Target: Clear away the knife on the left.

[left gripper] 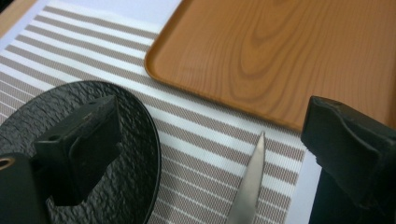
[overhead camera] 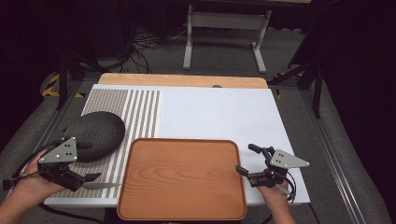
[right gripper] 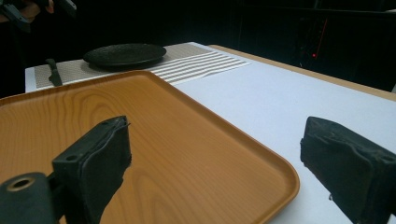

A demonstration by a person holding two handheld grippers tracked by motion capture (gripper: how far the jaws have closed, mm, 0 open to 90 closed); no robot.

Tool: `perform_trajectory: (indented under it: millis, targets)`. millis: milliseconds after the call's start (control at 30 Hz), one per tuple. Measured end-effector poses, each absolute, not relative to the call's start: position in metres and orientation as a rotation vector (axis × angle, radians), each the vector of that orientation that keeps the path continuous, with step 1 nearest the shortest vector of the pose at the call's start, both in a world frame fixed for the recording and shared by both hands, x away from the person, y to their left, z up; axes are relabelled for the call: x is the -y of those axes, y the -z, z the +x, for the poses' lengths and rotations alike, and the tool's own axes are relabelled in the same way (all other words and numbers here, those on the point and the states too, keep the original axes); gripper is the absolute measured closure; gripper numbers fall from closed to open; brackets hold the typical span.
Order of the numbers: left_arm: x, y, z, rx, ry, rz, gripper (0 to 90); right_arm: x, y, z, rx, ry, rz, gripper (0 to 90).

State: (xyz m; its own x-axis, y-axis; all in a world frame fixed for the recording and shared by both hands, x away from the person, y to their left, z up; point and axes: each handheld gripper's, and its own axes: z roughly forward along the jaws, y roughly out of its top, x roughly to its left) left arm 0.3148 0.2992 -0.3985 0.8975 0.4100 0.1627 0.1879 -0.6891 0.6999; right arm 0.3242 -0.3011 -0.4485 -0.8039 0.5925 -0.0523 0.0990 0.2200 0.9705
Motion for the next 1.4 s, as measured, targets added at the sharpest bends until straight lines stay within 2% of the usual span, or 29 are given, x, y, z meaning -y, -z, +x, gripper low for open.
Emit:
perform_trajectory:
  millis: [333, 600, 733, 900, 1100, 1233, 1400]
  targets:
    - [-0.306, 0.398, 0.320, -0.418, -0.319, 2.514, 8.4, 0.301, 0.449, 0.325, -2.089, -1.614, 0.639, 8.7]
    - [-0.313, 0.399, 0.324, -0.449, -0.245, 2.592, 8.7, 0.297, 0.450, 0.326, -2.108, -1.610, 0.625, 8.6]
    - [-0.318, 0.401, 0.323, -0.444, -0.180, 2.625, 18.3, 0.297, 0.451, 0.327, -2.127, -1.607, 0.629, 8.6]
    - [-0.322, 0.408, 0.323, -0.415, -0.175, 2.684, 20.4, 0.297, 0.451, 0.326, -2.128, -1.608, 0.624, 8.6]
    - [-0.324, 0.416, 0.324, -0.417, -0.144, 2.736, 27.9, 0.297, 0.451, 0.326, -2.122, -1.619, 0.632, 8.6]
    - [-0.326, 0.420, 0.327, -0.405, -0.144, 2.771, 28.5, 0.297, 0.451, 0.326, -2.128, -1.612, 0.632, 8.6]
    - [-0.329, 0.429, 0.333, -0.386, -0.069, 2.861, 31.6, 0.299, 0.452, 0.324, -2.127, -1.614, 0.644, 8.7]
